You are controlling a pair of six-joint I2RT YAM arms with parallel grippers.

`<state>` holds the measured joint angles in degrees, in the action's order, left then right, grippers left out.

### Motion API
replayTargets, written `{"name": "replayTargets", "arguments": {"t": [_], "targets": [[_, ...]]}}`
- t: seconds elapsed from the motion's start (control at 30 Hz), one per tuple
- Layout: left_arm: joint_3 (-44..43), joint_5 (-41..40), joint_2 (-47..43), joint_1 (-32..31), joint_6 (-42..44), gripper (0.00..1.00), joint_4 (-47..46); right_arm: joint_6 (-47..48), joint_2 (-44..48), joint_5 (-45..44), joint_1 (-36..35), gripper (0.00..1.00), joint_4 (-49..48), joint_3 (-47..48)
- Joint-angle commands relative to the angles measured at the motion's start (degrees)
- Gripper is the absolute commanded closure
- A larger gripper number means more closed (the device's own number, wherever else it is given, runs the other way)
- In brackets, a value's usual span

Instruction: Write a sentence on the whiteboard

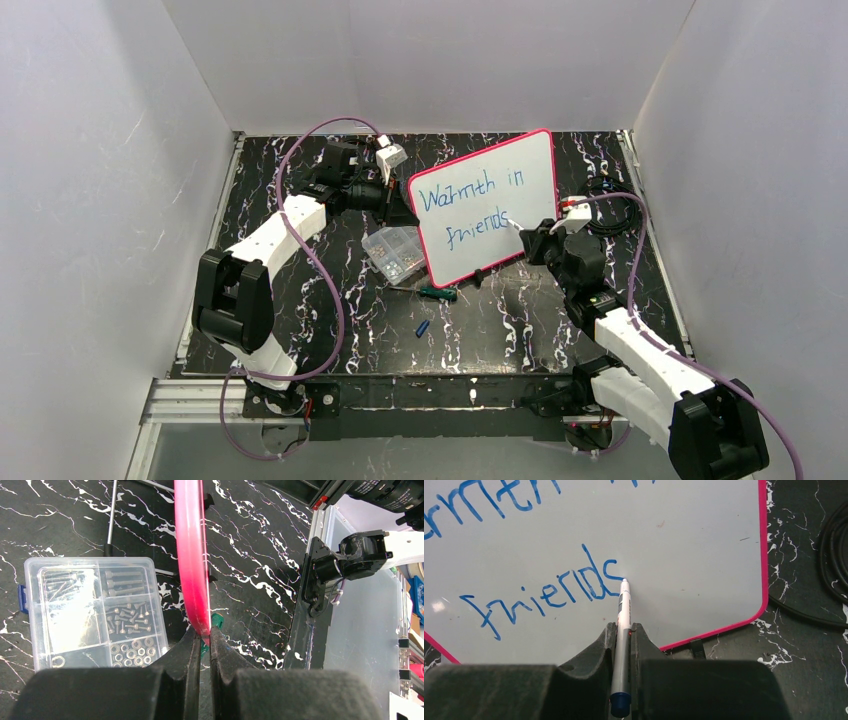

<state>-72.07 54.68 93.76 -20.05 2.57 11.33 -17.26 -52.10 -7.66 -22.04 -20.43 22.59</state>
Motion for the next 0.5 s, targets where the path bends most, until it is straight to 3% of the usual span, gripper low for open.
{"name": "replayTargets", "arguments": {"t": [0.0, 0.47], "targets": [[-2.27, 3.12, -3.68, -0.46, 1.00, 1.00, 0.62, 0.00, 0.34, -2.74, -0.02, 0.99, 0.65, 0.44], [-2.31, 3.16, -3.67, -0.43, 0.91, 1.00, 0.53, -0.28, 0.63, 1.44, -0.15, 0.99, 1.17, 0.19]]}}
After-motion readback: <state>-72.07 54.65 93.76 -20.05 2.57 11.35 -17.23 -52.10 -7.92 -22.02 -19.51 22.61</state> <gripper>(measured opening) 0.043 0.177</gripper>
